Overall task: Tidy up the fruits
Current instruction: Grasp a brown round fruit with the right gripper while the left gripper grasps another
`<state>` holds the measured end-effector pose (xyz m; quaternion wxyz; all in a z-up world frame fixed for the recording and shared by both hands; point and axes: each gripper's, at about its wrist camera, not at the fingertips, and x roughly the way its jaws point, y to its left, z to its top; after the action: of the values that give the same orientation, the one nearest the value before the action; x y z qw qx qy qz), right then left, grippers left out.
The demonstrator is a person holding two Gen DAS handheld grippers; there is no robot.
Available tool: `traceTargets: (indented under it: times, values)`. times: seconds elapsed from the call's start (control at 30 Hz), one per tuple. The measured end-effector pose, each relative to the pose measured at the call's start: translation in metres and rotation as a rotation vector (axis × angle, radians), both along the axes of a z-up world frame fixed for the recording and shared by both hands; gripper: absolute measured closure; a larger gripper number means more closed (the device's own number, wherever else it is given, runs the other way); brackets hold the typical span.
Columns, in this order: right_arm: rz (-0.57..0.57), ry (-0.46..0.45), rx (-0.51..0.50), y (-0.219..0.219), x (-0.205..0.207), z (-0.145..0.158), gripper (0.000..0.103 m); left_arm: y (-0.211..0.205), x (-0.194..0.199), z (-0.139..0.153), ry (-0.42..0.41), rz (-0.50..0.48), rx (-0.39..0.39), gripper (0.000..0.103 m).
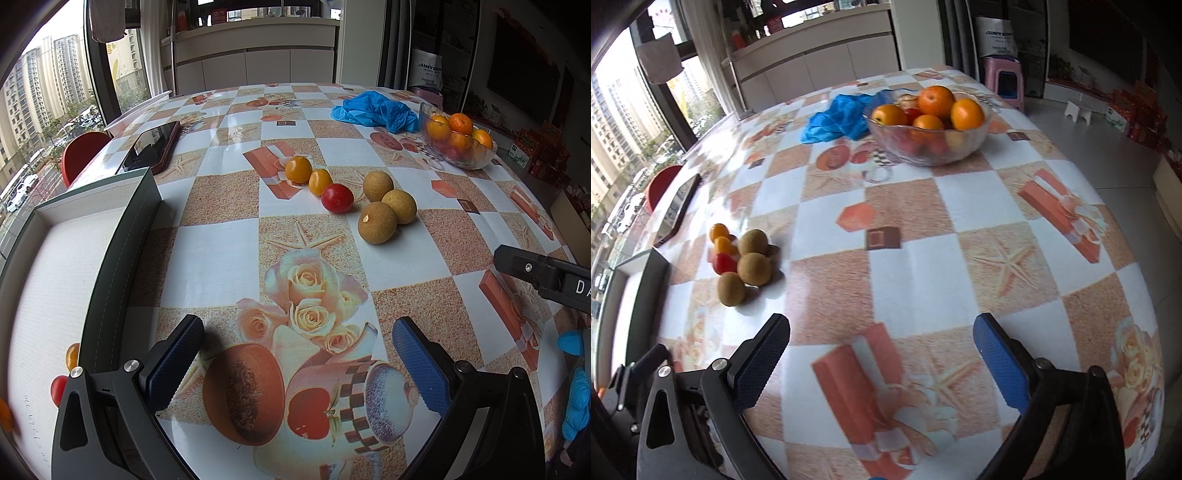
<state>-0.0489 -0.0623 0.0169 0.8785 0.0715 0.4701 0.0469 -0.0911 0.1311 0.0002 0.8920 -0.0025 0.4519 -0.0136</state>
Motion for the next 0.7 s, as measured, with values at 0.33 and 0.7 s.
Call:
traceTargets:
  times: [0.33, 0.7]
  values:
    - [0.149, 0.046, 0.112, 0.058, 0.041, -0.002, 0.042, 0.000, 0.000, 0.000, 0.000, 0.000, 0.000, 0.001]
    - [0.200, 0.055, 0.092, 0.063, 0.038, -0.003, 0.073, 0.000, 0.000, 0.000, 0.001, 0.000, 0.000, 0.001]
